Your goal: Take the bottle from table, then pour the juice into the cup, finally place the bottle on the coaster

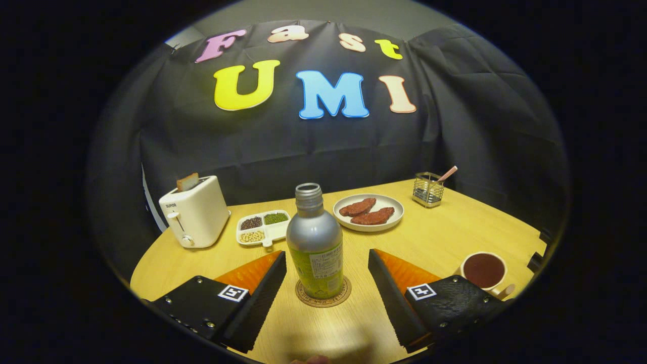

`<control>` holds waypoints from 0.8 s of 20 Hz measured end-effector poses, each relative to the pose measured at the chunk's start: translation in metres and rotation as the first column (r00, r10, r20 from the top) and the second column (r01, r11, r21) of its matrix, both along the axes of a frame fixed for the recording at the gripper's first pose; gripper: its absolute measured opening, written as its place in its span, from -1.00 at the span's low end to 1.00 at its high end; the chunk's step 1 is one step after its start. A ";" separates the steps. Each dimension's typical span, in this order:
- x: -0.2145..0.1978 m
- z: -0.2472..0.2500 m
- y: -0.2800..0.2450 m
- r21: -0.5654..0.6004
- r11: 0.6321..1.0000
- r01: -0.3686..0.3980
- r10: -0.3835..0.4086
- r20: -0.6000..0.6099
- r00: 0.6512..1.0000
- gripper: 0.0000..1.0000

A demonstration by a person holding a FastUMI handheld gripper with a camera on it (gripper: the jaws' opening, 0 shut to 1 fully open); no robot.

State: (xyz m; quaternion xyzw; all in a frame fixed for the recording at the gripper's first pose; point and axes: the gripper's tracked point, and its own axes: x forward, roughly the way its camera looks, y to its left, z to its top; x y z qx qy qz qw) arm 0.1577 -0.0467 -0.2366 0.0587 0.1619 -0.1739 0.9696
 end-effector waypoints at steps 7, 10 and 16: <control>-0.040 0.069 0.012 -0.017 0.997 -0.071 0.073 0.102 0.992 0.98; -0.055 0.097 0.019 -0.026 0.994 -0.105 0.107 0.144 0.984 0.97; -0.087 0.131 0.024 -0.039 0.989 -0.141 0.146 0.179 0.973 0.97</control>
